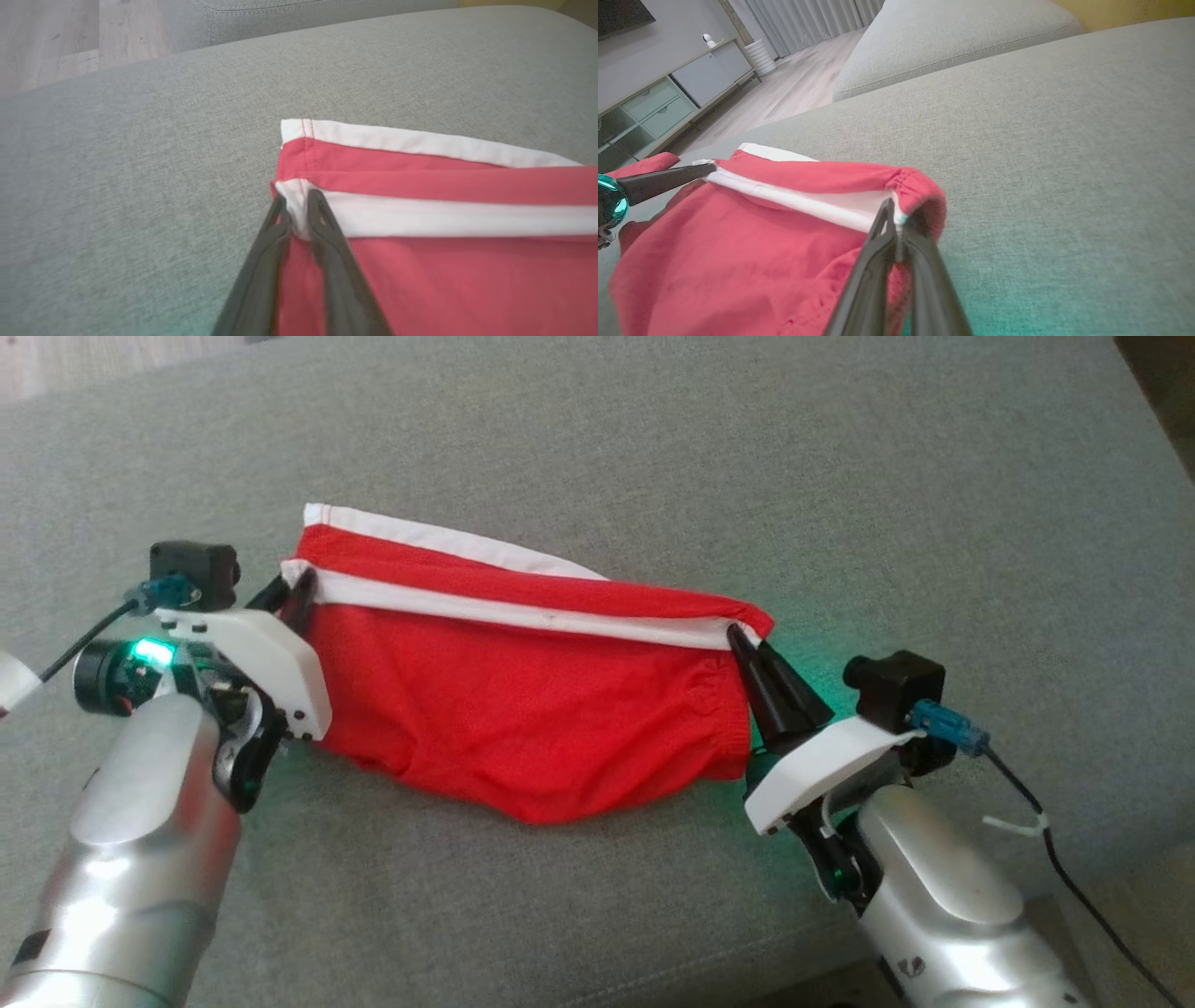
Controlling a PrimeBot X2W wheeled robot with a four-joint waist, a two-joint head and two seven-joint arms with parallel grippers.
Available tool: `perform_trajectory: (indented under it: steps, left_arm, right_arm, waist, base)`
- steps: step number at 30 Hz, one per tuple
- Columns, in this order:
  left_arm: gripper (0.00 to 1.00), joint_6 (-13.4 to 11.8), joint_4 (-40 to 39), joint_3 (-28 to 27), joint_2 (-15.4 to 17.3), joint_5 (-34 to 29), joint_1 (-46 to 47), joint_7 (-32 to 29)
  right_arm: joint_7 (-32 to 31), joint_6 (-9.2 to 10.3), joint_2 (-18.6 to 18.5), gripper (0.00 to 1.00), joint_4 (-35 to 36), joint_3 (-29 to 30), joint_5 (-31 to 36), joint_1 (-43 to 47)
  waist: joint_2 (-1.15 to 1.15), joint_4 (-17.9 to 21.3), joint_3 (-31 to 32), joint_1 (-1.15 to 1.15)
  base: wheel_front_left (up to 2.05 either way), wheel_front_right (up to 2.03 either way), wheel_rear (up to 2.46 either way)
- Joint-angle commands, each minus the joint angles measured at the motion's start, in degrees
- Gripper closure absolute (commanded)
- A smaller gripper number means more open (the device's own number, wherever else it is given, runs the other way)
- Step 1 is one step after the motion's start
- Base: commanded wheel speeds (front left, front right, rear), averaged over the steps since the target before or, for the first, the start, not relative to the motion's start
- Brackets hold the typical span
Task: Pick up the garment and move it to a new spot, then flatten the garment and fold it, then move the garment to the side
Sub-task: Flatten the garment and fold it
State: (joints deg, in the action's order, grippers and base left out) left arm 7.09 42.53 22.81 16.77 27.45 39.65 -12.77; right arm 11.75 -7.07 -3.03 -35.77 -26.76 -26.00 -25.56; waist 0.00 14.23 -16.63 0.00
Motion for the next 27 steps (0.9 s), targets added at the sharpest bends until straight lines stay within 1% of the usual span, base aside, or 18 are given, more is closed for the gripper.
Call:
perform_trajectory:
  steps: [1, 2, 8, 12, 17, 22, 27]
  left_arm:
    - [0.31, 0.03, -1.13, -1.49, 2.08, 0.17, 2.83, 0.55]
    - [0.0, 0.02, -0.74, -1.41, 2.02, 0.12, 2.94, 0.95]
    - [0.0, 0.18, -0.64, -1.33, 2.26, 1.76, 1.98, 3.04]
    - [0.0, 0.29, -3.27, -1.41, 3.36, 3.75, -0.39, 3.68]
    - [0.0, 0.34, -8.09, -1.72, 5.39, 5.99, -4.93, 3.61]
    - [0.0, 0.04, -12.39, -1.36, 5.7, 7.43, -10.06, 2.22]
    - [0.0, -1.82, -14.73, -0.51, 4.45, 8.09, -13.62, 0.59]
  right_arm:
    - [0.77, -0.42, 0.14, 0.09, 1.0, -1.21, -0.45, -0.92]
    - [0.97, -0.42, 0.14, 0.0, 0.61, -1.5, -0.68, -1.01]
    - [2.2, -0.42, 0.15, 0.0, -0.01, -1.54, -0.14, 0.47]
    - [2.36, -0.42, 0.15, 0.0, 0.71, 0.37, 1.24, 3.01]
    - [0.75, -0.42, 0.15, 0.0, 2.5, 3.83, 4.2, 7.13]
    - [-1.46, -0.42, 0.15, 0.0, 6.69, 8.08, 7.95, 11.65]
    - [-3.94, -0.42, 0.15, 0.0, 13.58, 12.55, 11.24, 15.46]
  waist:
    - [0.0, -0.27, 0.45, 0.0]
    - [0.0, -0.43, 0.8, 0.0]
    - [0.0, -1.99, 4.3, 0.0]
    - [0.0, -2.98, 6.72, 0.0]
    - [0.0, -4.19, 9.62, 0.0]
    - [0.0, -4.96, 11.42, 0.0]
    - [0.0, -4.61, 10.74, 0.0]
  base:
    - [0.0, 0.0, 0.0]
    - [0.0, 0.0, 0.0]
    - [0.0, 0.0, 0.0]
    - [0.0, 0.0, 0.0]
    - [0.0, 0.0, 0.0]
    - [0.0, 0.0, 0.0]
    - [0.0, 0.0, 0.0]
